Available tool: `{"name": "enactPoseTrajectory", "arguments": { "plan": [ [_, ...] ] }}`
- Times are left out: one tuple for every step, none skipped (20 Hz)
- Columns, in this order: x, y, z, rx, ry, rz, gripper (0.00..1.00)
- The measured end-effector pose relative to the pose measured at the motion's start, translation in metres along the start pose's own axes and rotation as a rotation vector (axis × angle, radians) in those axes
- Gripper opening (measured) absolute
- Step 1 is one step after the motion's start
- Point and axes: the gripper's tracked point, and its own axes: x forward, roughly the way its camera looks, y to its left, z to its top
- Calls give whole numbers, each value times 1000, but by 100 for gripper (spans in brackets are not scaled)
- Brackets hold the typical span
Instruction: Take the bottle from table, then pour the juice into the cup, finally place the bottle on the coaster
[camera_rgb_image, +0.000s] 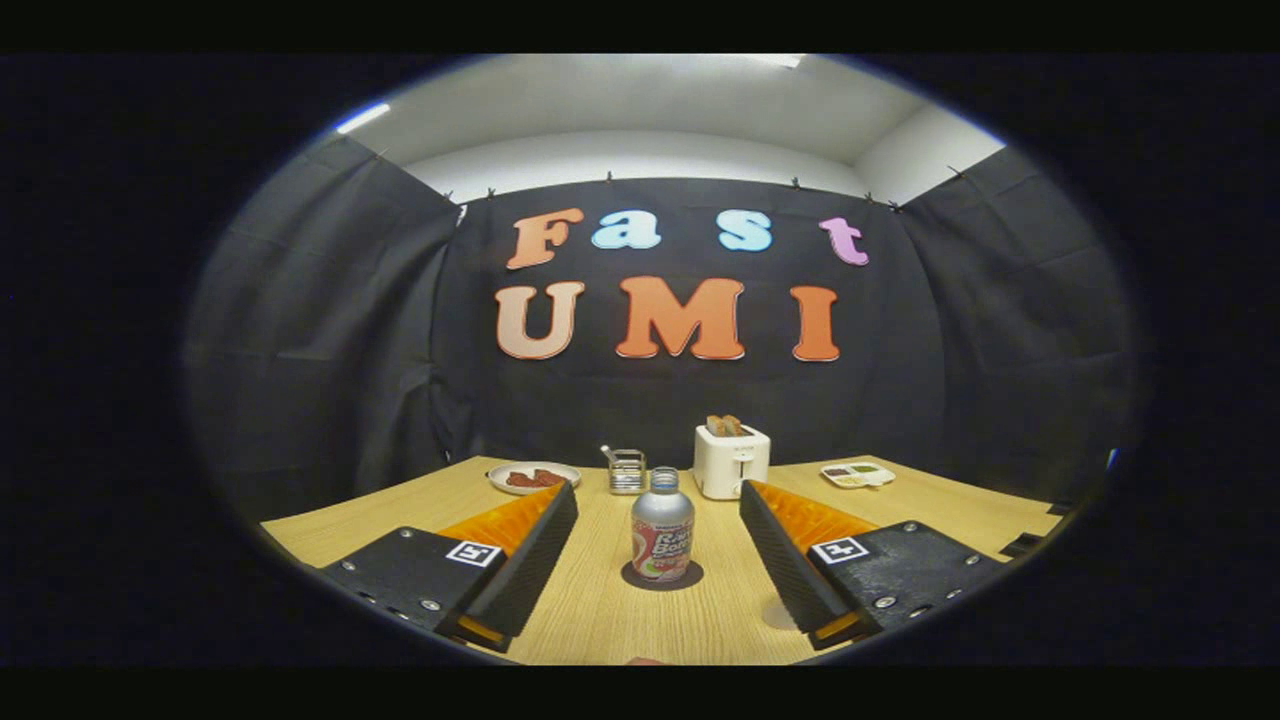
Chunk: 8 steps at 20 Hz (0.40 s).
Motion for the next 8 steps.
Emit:
{"name": "enactPoseTrajectory", "arguments": {
  "plan": [
    [-7,2,6,-4,-1,3,97],
    [-14,4,11,-5,-3,7,97],
    [-20,6,16,-5,-8,13,97],
    [-26,8,20,-8,-12,20,97],
    [-33,8,23,-12,-13,26,97],
    [-38,8,28,-20,-18,28,97],
    [-44,8,34,-29,-21,32,97],
    [-50,9,40,-36,-26,36,97]
  ]
}}
